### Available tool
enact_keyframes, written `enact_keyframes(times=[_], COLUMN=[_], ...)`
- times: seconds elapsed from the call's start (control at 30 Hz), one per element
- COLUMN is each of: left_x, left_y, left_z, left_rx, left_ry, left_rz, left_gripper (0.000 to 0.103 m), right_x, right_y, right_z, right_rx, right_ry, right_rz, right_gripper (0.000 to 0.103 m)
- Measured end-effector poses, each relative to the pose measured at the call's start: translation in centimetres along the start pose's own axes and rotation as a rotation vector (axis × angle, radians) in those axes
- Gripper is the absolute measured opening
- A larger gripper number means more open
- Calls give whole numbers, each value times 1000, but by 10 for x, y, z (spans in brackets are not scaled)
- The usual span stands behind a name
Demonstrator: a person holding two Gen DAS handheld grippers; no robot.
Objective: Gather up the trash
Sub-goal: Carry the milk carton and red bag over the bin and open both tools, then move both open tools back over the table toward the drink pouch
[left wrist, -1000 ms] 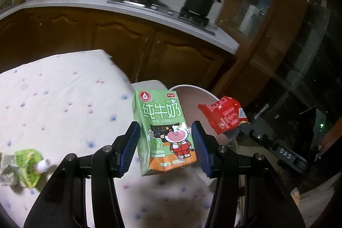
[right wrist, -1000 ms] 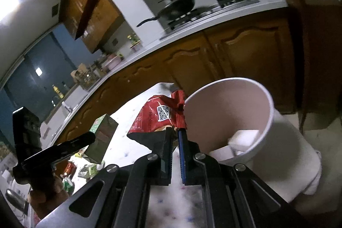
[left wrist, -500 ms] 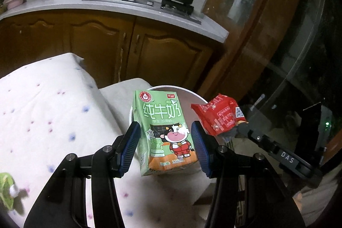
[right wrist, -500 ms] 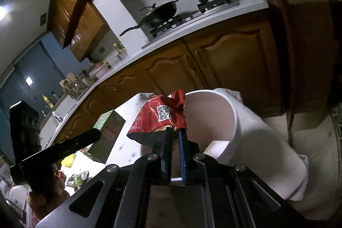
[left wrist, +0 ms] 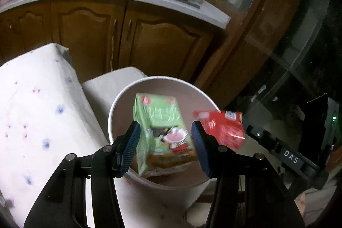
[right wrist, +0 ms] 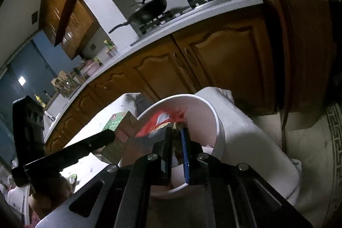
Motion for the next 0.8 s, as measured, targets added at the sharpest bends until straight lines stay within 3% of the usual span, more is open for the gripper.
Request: enact_keyframes(times=[0.1, 0.17, 0.4, 0.47, 0.7, 0.8], left_x=[-3, -4, -7, -9, -17, -22], left_y=[2, 4, 15, 21, 50, 65], left_z=[-1, 2, 20, 29, 73, 92], left_rx=[11, 12, 21, 26, 65, 86], left_ry=[6, 2, -13, -21, -65, -83], left_rz=[-1, 2, 30, 46, 106, 135], left_gripper=[62, 62, 62, 62, 62, 62], right_x=[-2, -1, 0, 0, -4, -6], right_y=[-3, -5, 1, 5, 27, 39], right_z=[-3, -3, 4, 7, 16, 18], right_rx=[1, 5, 16, 21, 64, 85], right_ry=[12, 12, -4, -9, -22, -23], right_rz=[-14, -26, -31, -33, -30, -23], right_gripper=[12, 22, 24, 34, 46, 58])
Point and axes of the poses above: each gripper's, at about its wrist camera, not at the fingertips, and z roughly against the way its jaws point, y to its left, x to its top, the point moved 2 cm from there along -z, roughly the way its jaws point, and after that the axes turned 12 degrees about -y, right-handed, at the moved point
